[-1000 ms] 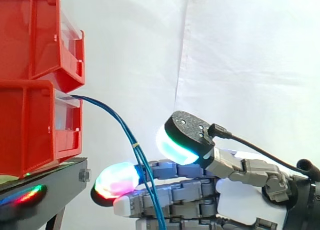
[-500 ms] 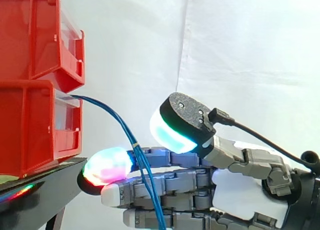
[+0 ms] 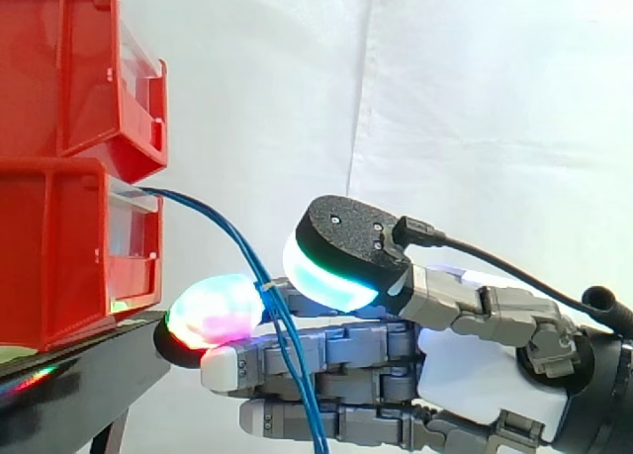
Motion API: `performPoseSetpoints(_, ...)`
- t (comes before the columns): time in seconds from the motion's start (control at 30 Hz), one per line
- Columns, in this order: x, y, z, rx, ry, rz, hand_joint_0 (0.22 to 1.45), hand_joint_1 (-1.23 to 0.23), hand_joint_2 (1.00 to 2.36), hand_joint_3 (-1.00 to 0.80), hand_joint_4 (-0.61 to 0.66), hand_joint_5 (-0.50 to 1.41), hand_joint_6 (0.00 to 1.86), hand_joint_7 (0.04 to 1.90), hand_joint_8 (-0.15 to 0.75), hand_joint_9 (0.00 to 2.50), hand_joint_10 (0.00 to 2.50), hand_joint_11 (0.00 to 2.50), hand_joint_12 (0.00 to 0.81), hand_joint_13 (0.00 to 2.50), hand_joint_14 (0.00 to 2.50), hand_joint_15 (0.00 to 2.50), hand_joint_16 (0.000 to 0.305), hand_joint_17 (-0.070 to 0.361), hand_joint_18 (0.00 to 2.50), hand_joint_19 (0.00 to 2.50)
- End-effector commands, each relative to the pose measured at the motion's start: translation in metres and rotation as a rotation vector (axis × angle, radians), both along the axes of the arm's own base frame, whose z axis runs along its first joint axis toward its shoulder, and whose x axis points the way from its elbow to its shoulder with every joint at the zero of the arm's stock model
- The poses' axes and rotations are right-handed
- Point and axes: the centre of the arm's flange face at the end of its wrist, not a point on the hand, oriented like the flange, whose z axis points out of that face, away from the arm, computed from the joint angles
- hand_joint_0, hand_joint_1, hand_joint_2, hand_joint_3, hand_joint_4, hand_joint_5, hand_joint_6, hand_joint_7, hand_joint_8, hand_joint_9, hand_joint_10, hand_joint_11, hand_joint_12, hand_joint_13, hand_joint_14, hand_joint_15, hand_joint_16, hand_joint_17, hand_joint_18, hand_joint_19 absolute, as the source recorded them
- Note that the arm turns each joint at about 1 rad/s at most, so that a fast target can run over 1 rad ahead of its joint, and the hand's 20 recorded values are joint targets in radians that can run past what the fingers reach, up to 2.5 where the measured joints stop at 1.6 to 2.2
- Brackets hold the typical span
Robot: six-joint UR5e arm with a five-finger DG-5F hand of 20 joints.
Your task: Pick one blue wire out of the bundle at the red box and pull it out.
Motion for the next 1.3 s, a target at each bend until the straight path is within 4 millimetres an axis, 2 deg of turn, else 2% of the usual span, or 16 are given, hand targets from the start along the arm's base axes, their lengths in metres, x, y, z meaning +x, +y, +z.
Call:
performPoseSetpoints(0.0,0.0000,0.0010,-0.0001,0.000,-0.001,0.001,0.57,-0.73,1.01,-0.26,0.22,-0.14,0.79,0.99,0.255,0.52,0.01,0.20,0.343,0.14,0.00,0.10,0.054,0.121,0.16,0.21)
performPoseSetpoints(0.23,0.0001,0.0014,-0.0001,-0.001,-0.002,0.006,0.57,-0.74,1.01,-0.32,0.24,-0.15,0.82,1.02,0.254,0.58,0.01,0.29,0.341,0.16,0.00,0.10,0.052,0.118,0.18,0.21)
performPoseSetpoints(0.37,0.0006,0.0032,0.0004,-0.009,-0.004,0.022,0.56,-0.73,1.01,-0.35,0.24,-0.15,0.83,1.02,0.260,0.83,0.02,0.73,0.346,0.20,0.00,0.13,0.052,0.117,0.21,0.22)
performPoseSetpoints(0.47,0.0012,0.0060,0.0008,-0.019,-0.006,0.049,0.56,-0.73,1.01,-0.35,0.25,-0.15,0.82,0.99,0.270,0.92,0.02,0.91,0.349,0.23,0.00,0.14,0.052,0.117,0.22,0.23)
performPoseSetpoints(0.83,0.0010,0.0016,0.0009,-0.022,-0.006,0.047,0.56,-0.74,1.01,-0.38,0.24,-0.14,0.82,1.02,0.275,0.99,0.02,0.97,0.351,0.29,0.01,0.16,0.051,0.114,0.27,0.24)
performPoseSetpoints(1.2,0.0012,-0.0008,0.0014,-0.022,-0.010,0.044,0.57,-0.71,1.01,-0.29,0.19,-0.12,0.83,1.04,0.267,1.00,0.02,0.85,0.349,0.32,0.01,0.17,0.049,0.110,0.32,0.28)
performPoseSetpoints(1.27,0.0015,-0.0007,0.0020,-0.021,-0.015,0.044,0.57,-0.67,1.01,-0.28,0.19,-0.12,0.81,1.03,0.272,1.01,0.02,0.83,0.357,0.33,0.01,0.17,0.051,0.116,0.33,0.28)
